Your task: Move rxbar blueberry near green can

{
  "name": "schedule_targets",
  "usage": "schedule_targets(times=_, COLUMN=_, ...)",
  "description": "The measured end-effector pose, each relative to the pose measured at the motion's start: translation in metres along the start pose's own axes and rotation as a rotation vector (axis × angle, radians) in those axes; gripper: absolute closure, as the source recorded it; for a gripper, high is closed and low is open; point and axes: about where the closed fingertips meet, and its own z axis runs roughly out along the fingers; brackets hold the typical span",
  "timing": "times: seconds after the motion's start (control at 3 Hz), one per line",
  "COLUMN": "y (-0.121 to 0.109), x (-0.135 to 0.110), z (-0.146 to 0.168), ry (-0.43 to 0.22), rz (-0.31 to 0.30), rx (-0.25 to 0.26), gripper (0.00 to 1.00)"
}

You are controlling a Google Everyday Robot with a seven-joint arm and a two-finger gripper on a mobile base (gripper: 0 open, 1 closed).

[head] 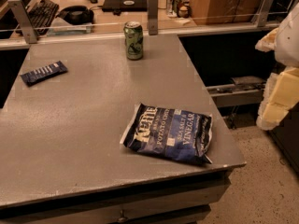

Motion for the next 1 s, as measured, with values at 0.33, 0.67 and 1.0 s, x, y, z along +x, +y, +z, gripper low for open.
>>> schedule_targets(times=0.33, y=-0.001, x=-0.013, z=0.002, ry=-0.021, rz=-0.014, rx=-0.001, gripper=0.0)
schedule_targets(times=0.67, y=-0.007, x=-0.065, z=0.012, ry=-0.108, rz=-0.07, rx=-0.012, gripper=0.0)
schedule_targets(times=1.0, y=-0.018, x=-0.15, z=0.035, ry=-0.212, rz=-0.182, rx=-0.031, gripper=0.0)
